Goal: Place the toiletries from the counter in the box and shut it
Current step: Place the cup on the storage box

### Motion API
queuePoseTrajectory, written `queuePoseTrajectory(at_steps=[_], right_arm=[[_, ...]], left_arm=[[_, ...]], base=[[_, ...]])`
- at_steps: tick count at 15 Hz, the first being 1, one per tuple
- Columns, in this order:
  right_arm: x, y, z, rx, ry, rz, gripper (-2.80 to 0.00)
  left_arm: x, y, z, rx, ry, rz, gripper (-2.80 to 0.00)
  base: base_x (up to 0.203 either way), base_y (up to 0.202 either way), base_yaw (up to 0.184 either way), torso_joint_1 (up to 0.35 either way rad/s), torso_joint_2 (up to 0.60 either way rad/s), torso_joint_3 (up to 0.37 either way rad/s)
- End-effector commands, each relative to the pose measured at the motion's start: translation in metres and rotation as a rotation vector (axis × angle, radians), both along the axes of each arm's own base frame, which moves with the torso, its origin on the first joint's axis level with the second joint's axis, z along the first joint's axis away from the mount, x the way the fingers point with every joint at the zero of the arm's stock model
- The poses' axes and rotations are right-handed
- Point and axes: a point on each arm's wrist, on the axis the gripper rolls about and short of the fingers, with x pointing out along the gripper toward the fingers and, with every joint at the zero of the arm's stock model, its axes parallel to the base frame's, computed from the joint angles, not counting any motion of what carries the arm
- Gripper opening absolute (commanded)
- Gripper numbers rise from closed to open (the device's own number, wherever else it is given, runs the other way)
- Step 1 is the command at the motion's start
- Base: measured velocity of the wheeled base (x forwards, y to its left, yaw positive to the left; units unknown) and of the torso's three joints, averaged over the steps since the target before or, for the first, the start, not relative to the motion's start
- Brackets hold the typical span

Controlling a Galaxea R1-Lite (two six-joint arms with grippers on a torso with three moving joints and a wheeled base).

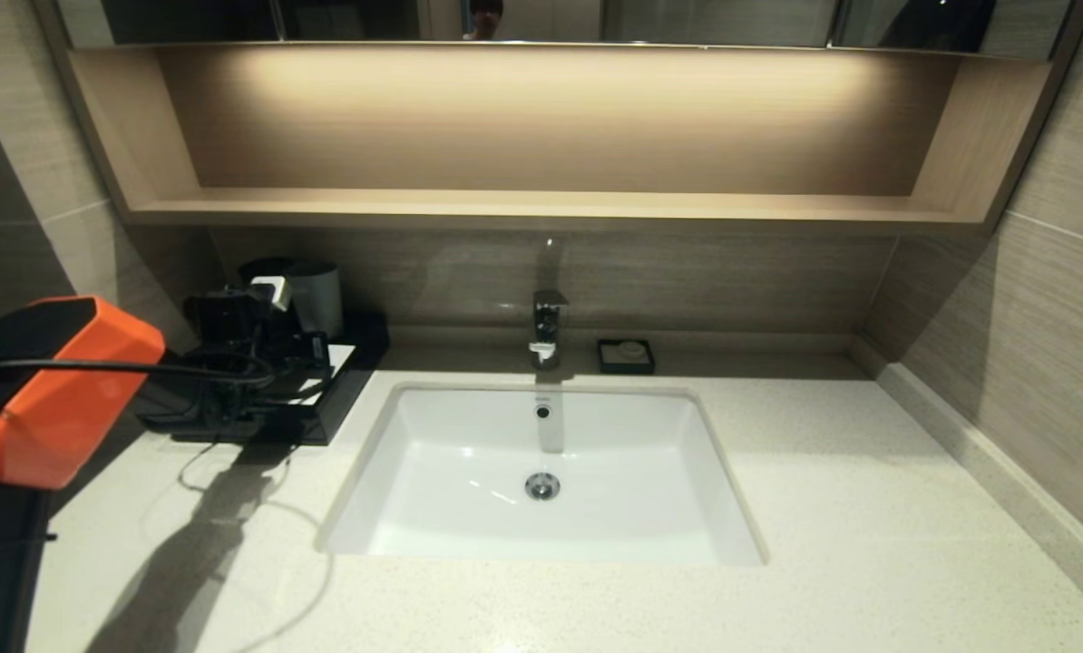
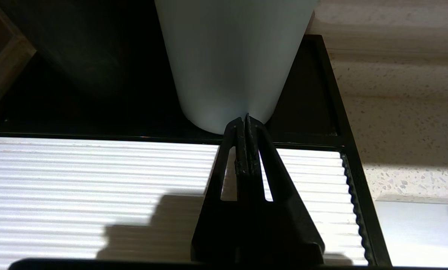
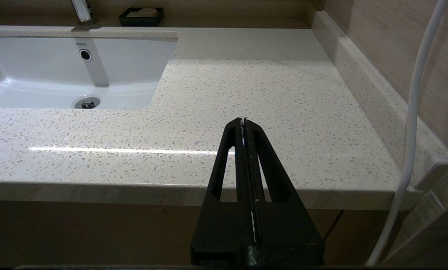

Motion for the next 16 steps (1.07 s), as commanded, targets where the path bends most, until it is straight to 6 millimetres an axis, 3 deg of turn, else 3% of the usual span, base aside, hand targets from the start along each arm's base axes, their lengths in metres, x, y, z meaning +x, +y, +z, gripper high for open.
queuePoseTrajectory(at_steps=[1, 16], right_arm=[[0.0001, 0.0000, -0.0004, 0.000, 0.001, 0.000, -2.80], [0.0002, 0.0000, -0.0003, 0.000, 0.001, 0.000, -2.80]], left_arm=[[0.0013, 0.0003, -0.0031, 0.000, 0.001, -0.001, -2.80], [0.0110, 0.0004, -0.0050, 0.001, -0.022, -0.002, -2.80]], base=[[0.000, 0.000, 0.000, 0.000, 0.00, 0.000], [0.000, 0.000, 0.000, 0.000, 0.00, 0.000]])
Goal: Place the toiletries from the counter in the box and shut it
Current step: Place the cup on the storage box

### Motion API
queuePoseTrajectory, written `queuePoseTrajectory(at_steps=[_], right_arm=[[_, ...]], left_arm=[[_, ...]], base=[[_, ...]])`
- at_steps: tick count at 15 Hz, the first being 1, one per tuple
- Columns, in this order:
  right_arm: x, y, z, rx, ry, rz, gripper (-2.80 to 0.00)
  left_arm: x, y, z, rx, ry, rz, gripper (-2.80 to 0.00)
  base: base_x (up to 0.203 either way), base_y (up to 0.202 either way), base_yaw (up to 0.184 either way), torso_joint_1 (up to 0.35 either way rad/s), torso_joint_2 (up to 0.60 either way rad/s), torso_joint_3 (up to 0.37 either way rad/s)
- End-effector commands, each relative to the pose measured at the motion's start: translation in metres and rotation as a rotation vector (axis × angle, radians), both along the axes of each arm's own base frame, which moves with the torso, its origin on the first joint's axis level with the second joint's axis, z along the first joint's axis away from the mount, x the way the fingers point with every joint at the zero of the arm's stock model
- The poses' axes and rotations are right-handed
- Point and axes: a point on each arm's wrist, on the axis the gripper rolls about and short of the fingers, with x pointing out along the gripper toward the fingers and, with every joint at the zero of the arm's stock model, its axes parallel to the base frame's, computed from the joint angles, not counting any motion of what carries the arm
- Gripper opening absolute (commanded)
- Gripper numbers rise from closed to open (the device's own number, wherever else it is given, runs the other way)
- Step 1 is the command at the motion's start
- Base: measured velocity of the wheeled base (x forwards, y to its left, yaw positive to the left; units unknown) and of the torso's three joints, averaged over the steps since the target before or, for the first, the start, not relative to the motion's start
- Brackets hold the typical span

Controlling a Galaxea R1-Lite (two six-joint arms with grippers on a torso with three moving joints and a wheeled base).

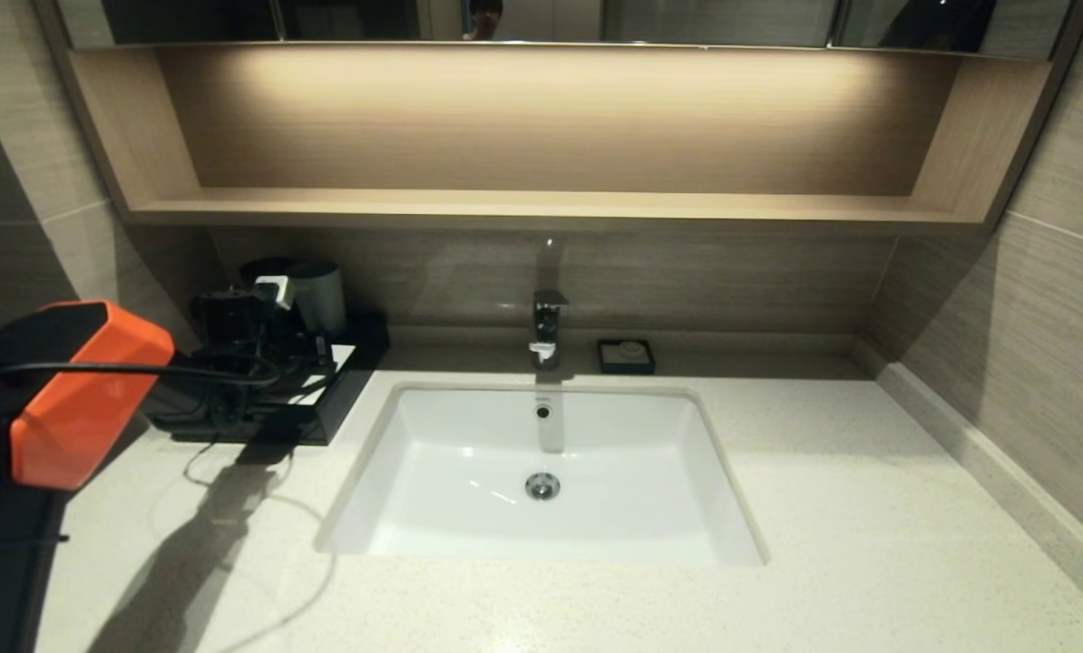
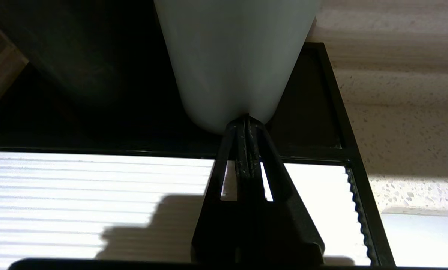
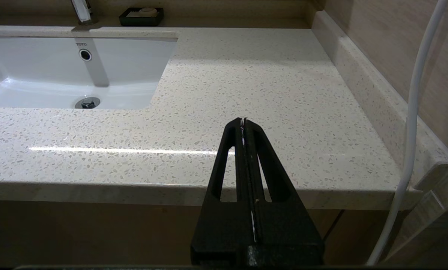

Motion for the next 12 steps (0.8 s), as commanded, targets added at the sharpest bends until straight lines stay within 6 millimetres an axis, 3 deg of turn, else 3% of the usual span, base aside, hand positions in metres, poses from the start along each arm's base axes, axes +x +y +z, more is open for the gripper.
queuePoseTrajectory(at_steps=[1, 12], right_arm=[[0.000, 0.000, 0.000, -0.001, 0.001, 0.000, -2.80], [0.000, 0.000, 0.000, -0.001, 0.002, 0.000, -2.80]], left_arm=[[0.003, 0.001, -0.002, 0.001, -0.007, 0.000, -2.80], [0.006, 0.001, 0.007, -0.002, -0.039, -0.002, -2.80]], base=[[0.000, 0.000, 0.000, 0.000, 0.00, 0.000], [0.000, 0.000, 0.000, 0.000, 0.00, 0.000]])
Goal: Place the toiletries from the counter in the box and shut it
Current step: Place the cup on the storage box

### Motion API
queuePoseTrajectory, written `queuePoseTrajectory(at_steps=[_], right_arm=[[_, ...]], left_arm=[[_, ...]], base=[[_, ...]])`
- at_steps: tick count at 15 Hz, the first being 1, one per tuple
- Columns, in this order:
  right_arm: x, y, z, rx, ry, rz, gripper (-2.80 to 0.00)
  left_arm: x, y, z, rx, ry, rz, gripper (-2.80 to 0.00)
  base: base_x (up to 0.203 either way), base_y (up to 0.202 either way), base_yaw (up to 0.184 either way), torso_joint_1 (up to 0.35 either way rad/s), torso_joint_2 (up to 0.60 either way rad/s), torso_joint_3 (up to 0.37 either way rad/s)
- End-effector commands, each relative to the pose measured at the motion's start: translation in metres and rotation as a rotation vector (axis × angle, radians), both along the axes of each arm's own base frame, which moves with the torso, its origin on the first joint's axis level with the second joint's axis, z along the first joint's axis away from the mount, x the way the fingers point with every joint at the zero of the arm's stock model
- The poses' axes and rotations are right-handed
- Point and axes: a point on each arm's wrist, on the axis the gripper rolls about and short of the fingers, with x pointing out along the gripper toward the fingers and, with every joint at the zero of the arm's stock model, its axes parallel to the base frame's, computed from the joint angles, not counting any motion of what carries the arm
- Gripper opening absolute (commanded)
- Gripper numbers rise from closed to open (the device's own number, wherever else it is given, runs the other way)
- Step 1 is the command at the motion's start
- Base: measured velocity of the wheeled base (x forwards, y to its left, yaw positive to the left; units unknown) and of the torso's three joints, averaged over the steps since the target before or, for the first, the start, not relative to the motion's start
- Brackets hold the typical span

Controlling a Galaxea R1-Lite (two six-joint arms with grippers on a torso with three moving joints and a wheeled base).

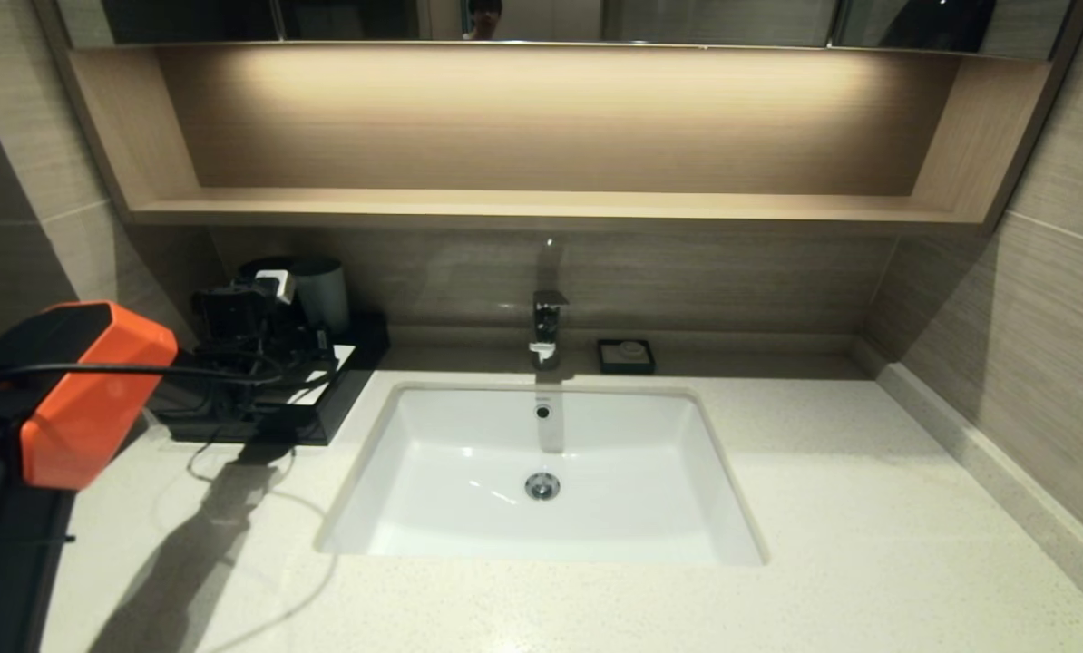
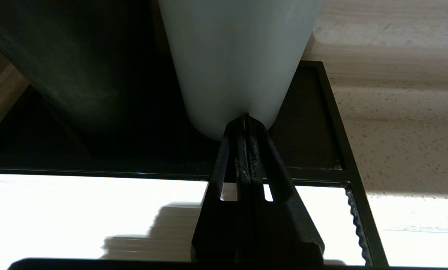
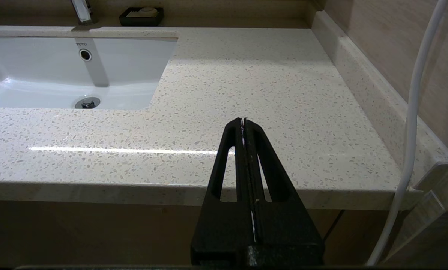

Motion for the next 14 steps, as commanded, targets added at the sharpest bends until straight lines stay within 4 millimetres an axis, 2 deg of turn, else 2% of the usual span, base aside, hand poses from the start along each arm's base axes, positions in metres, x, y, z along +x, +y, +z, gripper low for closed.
queuePoseTrajectory(at_steps=[1, 7, 10, 14], right_arm=[[0.000, 0.000, 0.000, -0.001, 0.001, 0.000, -2.80], [0.000, 0.000, 0.000, -0.001, 0.002, 0.000, -2.80], [0.000, 0.000, 0.000, -0.001, 0.002, 0.000, -2.80], [0.000, 0.000, 0.000, -0.001, 0.003, 0.000, -2.80]], left_arm=[[-0.001, 0.000, 0.003, 0.000, -0.007, -0.001, -2.80], [-0.002, 0.000, 0.002, -0.001, -0.002, 0.003, -2.80], [-0.007, 0.000, 0.010, -0.003, -0.007, 0.000, -2.80], [-0.027, -0.002, 0.033, -0.022, -0.014, 0.003, -2.80]], base=[[0.000, 0.000, 0.000, 0.000, 0.00, 0.000], [0.000, 0.000, 0.000, 0.000, 0.00, 0.000], [0.000, 0.000, 0.000, 0.000, 0.00, 0.000], [0.000, 0.000, 0.000, 0.000, 0.00, 0.000]])
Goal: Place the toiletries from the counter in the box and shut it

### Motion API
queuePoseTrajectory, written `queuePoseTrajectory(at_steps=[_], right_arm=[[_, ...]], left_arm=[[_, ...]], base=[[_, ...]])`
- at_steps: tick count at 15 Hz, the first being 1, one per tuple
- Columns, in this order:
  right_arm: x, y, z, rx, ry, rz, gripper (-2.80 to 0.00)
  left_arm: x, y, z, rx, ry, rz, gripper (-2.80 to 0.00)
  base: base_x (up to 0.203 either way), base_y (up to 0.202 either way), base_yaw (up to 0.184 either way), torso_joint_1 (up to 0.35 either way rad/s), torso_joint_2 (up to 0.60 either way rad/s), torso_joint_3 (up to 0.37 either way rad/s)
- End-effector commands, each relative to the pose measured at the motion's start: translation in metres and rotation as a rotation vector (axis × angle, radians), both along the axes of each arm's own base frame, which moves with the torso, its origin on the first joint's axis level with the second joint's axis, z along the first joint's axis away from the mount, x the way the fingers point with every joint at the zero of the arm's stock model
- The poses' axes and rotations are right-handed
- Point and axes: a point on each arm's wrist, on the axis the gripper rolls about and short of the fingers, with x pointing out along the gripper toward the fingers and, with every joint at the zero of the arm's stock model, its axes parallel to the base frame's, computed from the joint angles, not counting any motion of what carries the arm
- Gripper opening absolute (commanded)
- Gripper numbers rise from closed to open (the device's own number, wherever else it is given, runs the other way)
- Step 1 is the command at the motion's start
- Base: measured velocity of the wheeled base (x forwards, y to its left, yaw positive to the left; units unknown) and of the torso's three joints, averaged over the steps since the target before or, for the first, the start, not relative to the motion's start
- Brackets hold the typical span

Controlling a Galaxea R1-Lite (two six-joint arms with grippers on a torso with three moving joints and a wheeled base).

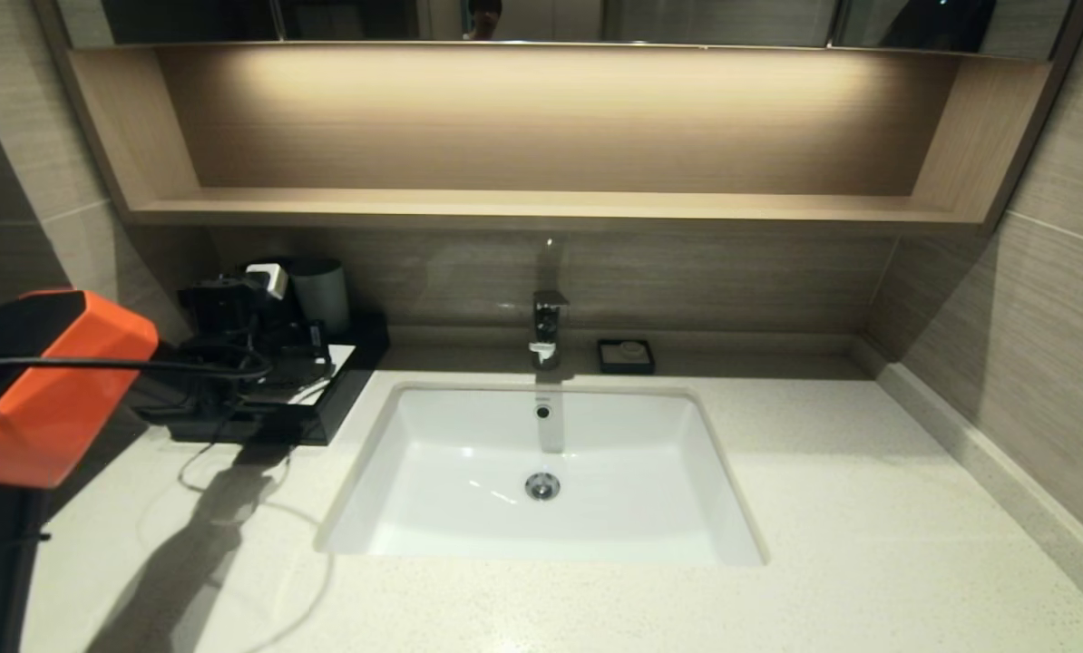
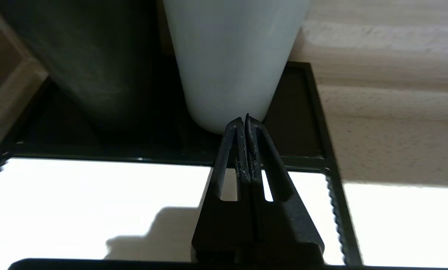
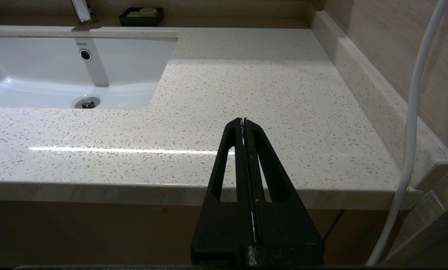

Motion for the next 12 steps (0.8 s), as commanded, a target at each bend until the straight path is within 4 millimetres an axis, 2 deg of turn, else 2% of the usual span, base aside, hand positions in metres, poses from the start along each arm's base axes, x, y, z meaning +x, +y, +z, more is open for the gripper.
queuePoseTrajectory(at_steps=[1, 5, 12], right_arm=[[0.000, 0.000, 0.000, -0.001, 0.001, 0.000, -2.80], [0.000, 0.000, 0.000, -0.001, 0.001, 0.000, -2.80], [0.000, 0.000, 0.000, -0.001, 0.001, 0.000, -2.80]], left_arm=[[-0.016, -0.001, 0.022, -0.008, -0.021, 0.002, -2.80], [-0.046, -0.006, 0.041, -0.019, -0.008, -0.001, -2.80], [-0.111, -0.035, 0.065, 0.006, 0.033, 0.012, -2.80]], base=[[0.000, 0.000, 0.000, 0.000, 0.00, 0.000], [0.000, 0.000, 0.000, 0.000, 0.00, 0.000], [0.000, 0.000, 0.000, 0.000, 0.00, 0.000]])
